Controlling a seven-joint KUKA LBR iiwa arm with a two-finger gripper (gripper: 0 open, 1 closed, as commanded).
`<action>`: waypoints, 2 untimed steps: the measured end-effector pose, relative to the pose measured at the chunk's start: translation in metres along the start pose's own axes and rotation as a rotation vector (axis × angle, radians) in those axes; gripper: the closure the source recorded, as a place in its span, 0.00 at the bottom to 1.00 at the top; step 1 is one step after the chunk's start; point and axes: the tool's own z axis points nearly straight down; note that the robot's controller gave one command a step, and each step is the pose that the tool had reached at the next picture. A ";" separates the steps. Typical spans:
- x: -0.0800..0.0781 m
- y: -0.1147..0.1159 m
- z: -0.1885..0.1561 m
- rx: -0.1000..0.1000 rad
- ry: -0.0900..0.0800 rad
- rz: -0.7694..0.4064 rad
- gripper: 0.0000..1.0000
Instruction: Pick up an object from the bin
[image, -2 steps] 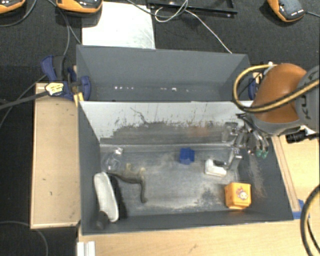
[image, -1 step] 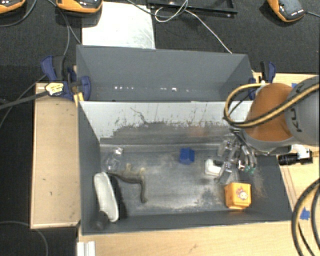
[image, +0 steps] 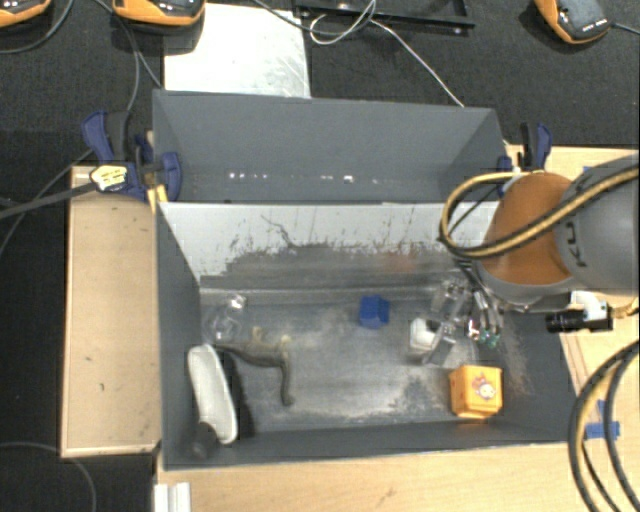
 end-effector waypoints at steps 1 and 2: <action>0.009 -0.003 -0.002 -0.001 0.004 0.245 1.00; 0.009 -0.003 -0.002 0.000 0.004 0.244 1.00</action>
Offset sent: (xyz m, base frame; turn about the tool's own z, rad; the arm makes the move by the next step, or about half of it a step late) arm 0.0000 0.0000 0.0000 0.0000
